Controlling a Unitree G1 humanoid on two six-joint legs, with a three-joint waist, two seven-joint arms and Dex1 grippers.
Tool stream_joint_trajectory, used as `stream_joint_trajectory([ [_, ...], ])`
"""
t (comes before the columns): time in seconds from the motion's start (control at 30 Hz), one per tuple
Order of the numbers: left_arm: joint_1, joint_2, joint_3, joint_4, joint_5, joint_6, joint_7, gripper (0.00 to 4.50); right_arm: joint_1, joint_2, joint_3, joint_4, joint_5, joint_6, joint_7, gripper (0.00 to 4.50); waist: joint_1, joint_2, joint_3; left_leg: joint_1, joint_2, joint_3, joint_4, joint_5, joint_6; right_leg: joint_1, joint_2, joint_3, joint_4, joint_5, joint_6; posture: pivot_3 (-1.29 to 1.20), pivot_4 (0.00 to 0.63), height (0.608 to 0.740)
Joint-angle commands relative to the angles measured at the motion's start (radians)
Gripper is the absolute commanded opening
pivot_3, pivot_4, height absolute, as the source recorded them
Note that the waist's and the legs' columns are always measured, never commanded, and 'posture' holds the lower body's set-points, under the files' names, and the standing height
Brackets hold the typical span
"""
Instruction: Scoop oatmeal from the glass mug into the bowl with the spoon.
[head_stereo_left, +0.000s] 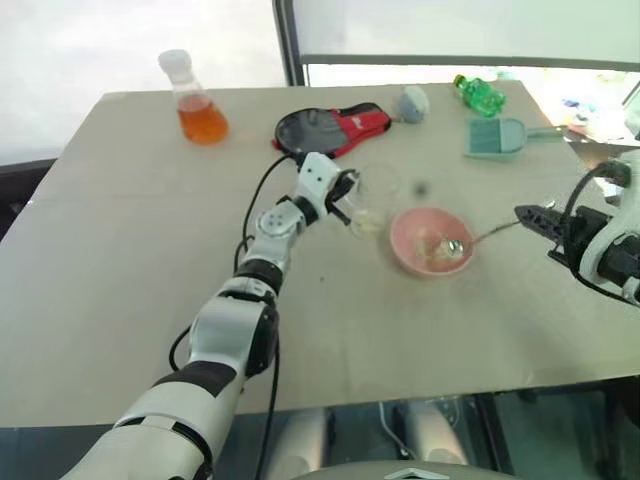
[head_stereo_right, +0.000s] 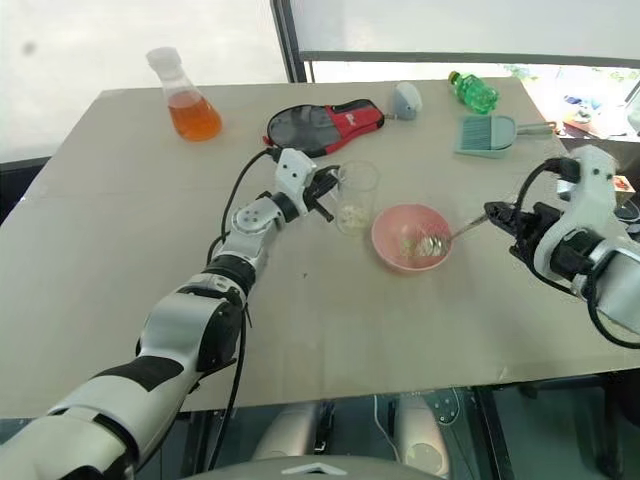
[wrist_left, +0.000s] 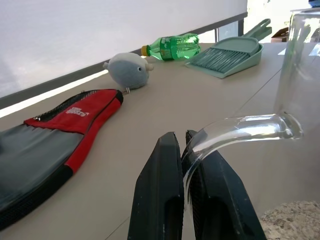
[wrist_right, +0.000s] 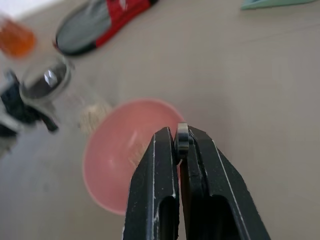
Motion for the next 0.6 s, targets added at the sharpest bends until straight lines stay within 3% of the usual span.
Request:
stream_joint_trajectory([
  [0.03,0.020,0.017,-0.005,0.002,0.019,-0.001,-0.001,0.02,-0.100,-0.072,0.057,-0.003,-0.093,0.029,0.057,0.00,0.001,0.000,0.000,0.000,0.000,0.000,0.000,0.000,0.000,0.000,0.000,0.000,0.000,0.000,0.000,0.00,0.150,0.740],
  [0.33,0.034,0.015,-0.003,-0.006,0.014,-0.009,0.006,0.02,-0.338,-0.068,0.214,-0.005,-0.241,0.082,0.164,0.00,0.002,0.000,0.000,-0.001,0.001,0.000,0.000,0.000,0.000,-0.001,-0.001,0.000,-0.002,0.000,0.000,0.00,0.150,0.740],
  [0.5,0.045,0.012,-0.001,-0.014,0.012,-0.013,0.008,0.02,-0.262,0.041,0.121,0.124,-0.014,-0.038,0.060,0.00,0.003,-0.005,-0.001,-0.002,0.001,-0.001,0.000,0.000,0.000,0.000,-0.001,-0.001,-0.003,0.000,0.000,0.00,0.150,0.740],
  [0.6,0.053,0.014,0.000,-0.018,0.012,-0.016,0.010,0.02,-0.306,0.122,0.085,0.167,0.026,-0.080,0.007,0.00,0.002,-0.005,-0.001,-0.001,0.001,0.001,0.000,0.000,0.000,0.000,-0.002,0.001,-0.002,0.001,0.001,0.00,0.150,0.740],
])
